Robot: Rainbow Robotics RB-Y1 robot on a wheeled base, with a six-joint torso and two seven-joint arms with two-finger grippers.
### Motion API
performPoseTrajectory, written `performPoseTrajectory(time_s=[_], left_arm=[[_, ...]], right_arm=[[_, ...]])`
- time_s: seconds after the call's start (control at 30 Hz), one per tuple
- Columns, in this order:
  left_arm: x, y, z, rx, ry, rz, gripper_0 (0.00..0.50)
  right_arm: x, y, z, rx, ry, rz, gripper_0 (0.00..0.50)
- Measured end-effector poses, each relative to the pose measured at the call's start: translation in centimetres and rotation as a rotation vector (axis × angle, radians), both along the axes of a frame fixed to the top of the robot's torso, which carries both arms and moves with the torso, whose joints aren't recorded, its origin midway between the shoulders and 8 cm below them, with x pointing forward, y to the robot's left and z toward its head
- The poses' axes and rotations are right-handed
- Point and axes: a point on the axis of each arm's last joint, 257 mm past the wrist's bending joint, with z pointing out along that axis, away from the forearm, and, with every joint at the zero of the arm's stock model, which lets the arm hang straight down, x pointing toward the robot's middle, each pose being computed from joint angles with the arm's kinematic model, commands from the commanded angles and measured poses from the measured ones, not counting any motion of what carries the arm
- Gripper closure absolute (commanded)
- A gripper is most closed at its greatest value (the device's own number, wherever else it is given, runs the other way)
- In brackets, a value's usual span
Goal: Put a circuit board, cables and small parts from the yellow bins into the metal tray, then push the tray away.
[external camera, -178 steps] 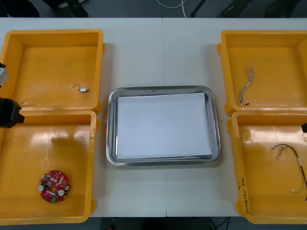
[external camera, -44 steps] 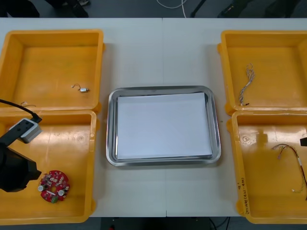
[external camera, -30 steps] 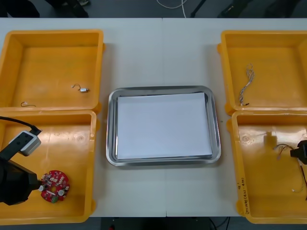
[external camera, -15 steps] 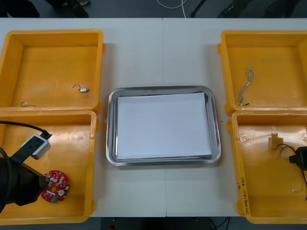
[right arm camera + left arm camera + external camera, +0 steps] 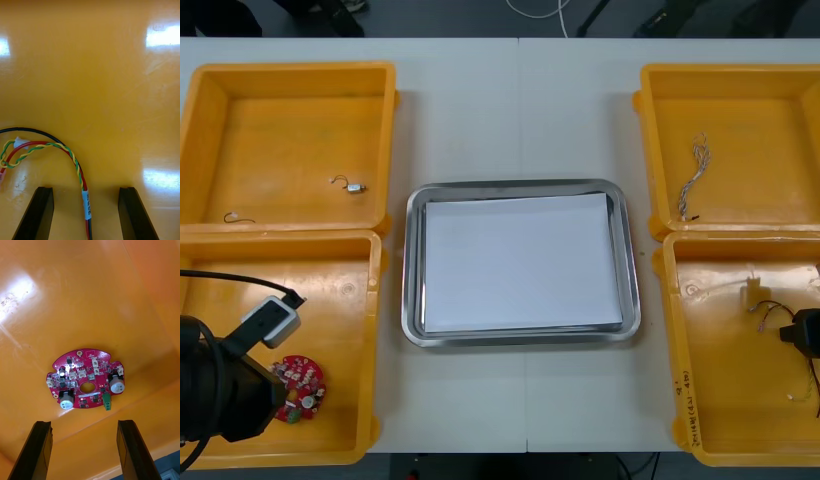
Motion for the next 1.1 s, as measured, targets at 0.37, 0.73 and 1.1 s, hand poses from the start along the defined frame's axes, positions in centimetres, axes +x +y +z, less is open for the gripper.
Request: performPoseTrajectory(time_s=[0.37, 0.73, 1.1], left_arm=[[0.4, 0.6, -2.6, 0.002, 0.015, -0.010, 0.000], [-0.8, 0.2, -3.7, 0.019, 0.050, -0.051, 0.000], [-1.6, 0.6, -5.5, 0.027, 0.089, -0.054, 0.000]], right_arm=[[0.0, -0.3, 0.0, -0.008, 0.002, 0.002, 0.497], [0.0, -0.5, 0.0, -0.011, 0.003, -0.001, 0.500], [0.0, -0.5, 0.0, -0.012, 0.002, 0.001, 0.500]])
